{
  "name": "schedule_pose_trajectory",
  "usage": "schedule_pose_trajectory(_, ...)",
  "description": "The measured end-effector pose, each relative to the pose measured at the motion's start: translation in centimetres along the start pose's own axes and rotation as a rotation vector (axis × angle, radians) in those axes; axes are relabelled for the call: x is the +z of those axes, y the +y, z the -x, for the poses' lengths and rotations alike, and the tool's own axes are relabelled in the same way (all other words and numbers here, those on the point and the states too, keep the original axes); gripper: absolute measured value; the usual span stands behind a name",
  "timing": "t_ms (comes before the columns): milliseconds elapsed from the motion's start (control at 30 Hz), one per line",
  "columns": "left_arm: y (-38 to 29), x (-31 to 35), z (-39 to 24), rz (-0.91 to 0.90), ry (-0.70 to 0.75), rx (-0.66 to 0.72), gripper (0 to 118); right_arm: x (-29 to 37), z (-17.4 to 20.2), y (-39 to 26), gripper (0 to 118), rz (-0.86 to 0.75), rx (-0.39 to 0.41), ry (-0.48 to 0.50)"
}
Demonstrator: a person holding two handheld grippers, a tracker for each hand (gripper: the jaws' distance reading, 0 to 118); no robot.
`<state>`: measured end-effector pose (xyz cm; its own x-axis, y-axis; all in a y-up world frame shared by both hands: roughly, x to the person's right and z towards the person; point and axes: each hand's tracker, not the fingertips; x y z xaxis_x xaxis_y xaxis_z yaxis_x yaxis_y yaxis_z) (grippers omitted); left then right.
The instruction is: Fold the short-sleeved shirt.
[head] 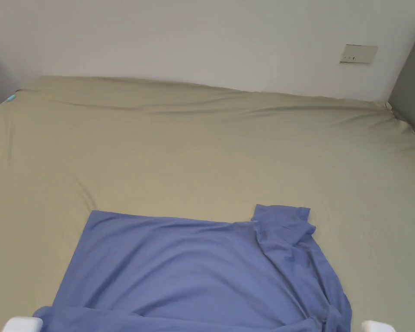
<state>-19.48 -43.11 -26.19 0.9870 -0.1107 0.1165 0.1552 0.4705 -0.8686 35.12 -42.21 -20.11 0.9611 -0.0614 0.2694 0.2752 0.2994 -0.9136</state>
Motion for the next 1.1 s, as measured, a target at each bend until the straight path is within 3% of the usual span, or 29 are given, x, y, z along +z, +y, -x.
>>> schedule_pose_trajectory(133,0.4,-0.9,-0.4,0.016,0.007,-0.015,6,0.4,0.6,-0.2,14,-0.006,0.019,0.009)
schedule_pose_trajectory(200,0.9,-0.4,-0.3,0.024,0.013,-0.033,16,1.2,1.0,0.3,38,-0.001,0.033,-0.047)
schedule_pose_trajectory(267,1.6,0.5,-0.1,0.006,0.073,-0.045,73,2.2,0.3,1.4,97,-0.056,0.071,-0.137)
schedule_pose_trajectory(300,2.3,1.5,0.2,-0.031,0.067,-0.028,97,3.6,0.3,2.1,110,-0.122,0.078,-0.138)
schedule_pose_trajectory(333,3.1,2.8,0.5,-0.089,0.041,0.008,110,5.5,0.5,2.8,112,-0.192,0.071,-0.13)
schedule_pose_trajectory(433,6.5,8.1,0.5,-0.322,-0.019,0.106,110,11.4,1.3,5.8,111,-0.415,0.078,-0.106)
schedule_pose_trajectory(567,10.4,15.6,-1.0,-0.657,-0.022,0.145,110,20.1,5.8,7.4,111,-0.76,0.174,-0.092)
schedule_pose_trajectory(700,12.6,22.0,-3.6,-0.905,-0.058,0.122,108,26.1,11.1,7.0,109,-1.04,0.29,-0.107)
schedule_pose_trajectory(767,13.1,23.8,-5.0,-0.987,-0.041,0.089,101,27.6,13.4,6.4,90,-1.108,0.322,-0.112)
schedule_pose_trajectory(800,13.3,24.4,-5.6,-1.002,-0.026,0.072,90,27.8,14.1,6.2,70,-1.118,0.34,-0.103)
schedule_pose_trajectory(900,13.3,25.7,-7.5,-1.038,0.027,0.041,70,27.9,16.2,5.2,47,-1.132,0.361,-0.071)
schedule_pose_trajectory(933,13.2,25.9,-8.1,-1.052,0.035,0.039,35,27.5,17.2,4.7,18,-1.136,0.375,-0.05)
schedule_pose_trajectory(967,13.1,25.8,-8.3,-1.063,0.036,0.034,14,27.1,17.6,4.4,4,-1.142,0.382,-0.046)
schedule_pose_trajectory(1000,13.1,25.6,-8.5,-1.07,0.028,0.024,6,26.4,18.2,4.1,0,-1.144,0.393,-0.049)
schedule_pose_trajectory(1100,13.6,24.7,-9.2,-1.029,0.032,-0.015,3,24.4,19.4,4.0,0,-1.111,0.458,-0.052)
